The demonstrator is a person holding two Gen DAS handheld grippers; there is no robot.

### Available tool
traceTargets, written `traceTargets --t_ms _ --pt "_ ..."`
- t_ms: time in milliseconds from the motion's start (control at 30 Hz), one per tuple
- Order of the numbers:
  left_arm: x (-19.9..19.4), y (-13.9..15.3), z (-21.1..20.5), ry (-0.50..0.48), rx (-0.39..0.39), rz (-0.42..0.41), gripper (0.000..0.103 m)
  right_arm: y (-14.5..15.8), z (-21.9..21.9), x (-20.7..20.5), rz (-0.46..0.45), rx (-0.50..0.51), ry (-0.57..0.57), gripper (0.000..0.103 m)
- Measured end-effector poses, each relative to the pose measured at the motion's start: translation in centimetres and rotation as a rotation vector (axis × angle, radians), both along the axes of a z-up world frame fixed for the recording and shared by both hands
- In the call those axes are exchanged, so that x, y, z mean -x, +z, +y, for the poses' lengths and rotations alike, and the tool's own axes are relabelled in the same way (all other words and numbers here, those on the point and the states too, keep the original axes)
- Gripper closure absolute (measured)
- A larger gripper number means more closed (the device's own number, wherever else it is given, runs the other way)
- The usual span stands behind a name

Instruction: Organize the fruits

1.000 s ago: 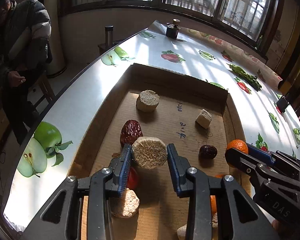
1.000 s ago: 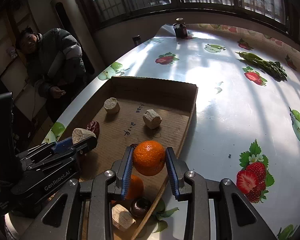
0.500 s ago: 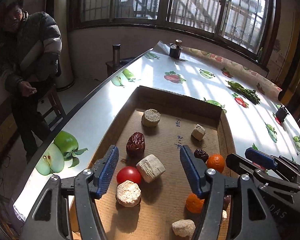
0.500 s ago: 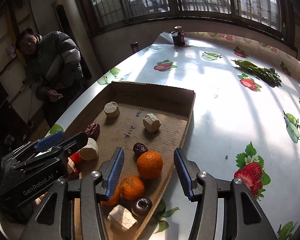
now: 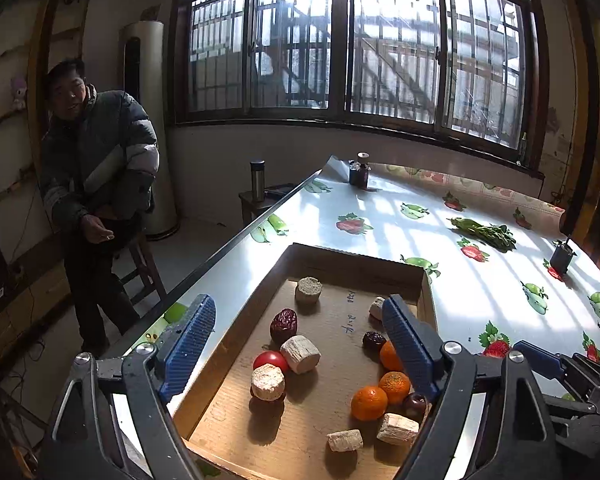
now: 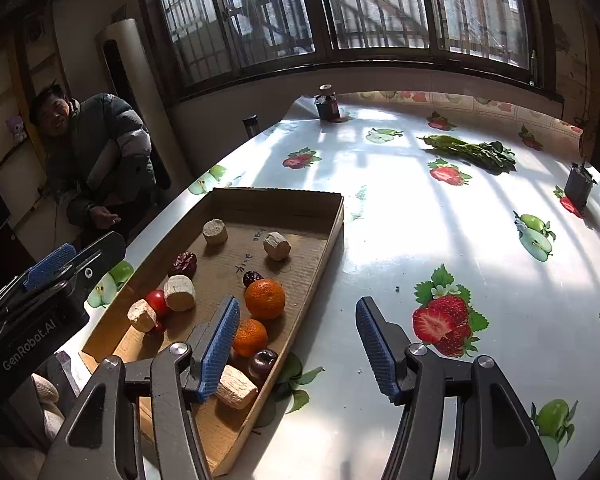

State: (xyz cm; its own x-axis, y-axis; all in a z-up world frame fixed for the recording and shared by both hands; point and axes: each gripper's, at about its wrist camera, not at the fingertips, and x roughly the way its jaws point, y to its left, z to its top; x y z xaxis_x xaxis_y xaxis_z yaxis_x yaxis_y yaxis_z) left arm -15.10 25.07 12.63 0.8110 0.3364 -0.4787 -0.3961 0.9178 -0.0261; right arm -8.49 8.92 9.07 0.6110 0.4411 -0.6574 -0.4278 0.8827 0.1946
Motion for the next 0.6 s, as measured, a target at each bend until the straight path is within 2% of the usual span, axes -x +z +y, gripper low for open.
traceTargets --t_ms 100,200,267,367,600 --pt "2.2 1.5 -0.7 0.049 -0.026 -0.091 0.001 0.4 -0.8 1.6 -0.024 -0.01 -0.008 0.033" --pt "4.0 2.2 -1.3 0.094 -0.034 -0.143 0.0 0.7 -1.1 3.0 -0.043 -0.013 -0.007 0.031" --pt "4.4 2.3 -1.7 0.123 -0.043 -0.13 0.0 0.9 -1.1 3.9 -0.056 -0.009 -0.003 0.031" --pt "4.5 2.0 -2.5 0.104 -0.063 -0.09 0.0 1.0 -1.0 4.9 -0.072 -0.003 0.006 0.03" --pt "4.6 1.5 -3.1 0.064 -0.033 -0.04 0.0 0.8 -1.0 6.6 -0.103 0.025 0.009 0.026"
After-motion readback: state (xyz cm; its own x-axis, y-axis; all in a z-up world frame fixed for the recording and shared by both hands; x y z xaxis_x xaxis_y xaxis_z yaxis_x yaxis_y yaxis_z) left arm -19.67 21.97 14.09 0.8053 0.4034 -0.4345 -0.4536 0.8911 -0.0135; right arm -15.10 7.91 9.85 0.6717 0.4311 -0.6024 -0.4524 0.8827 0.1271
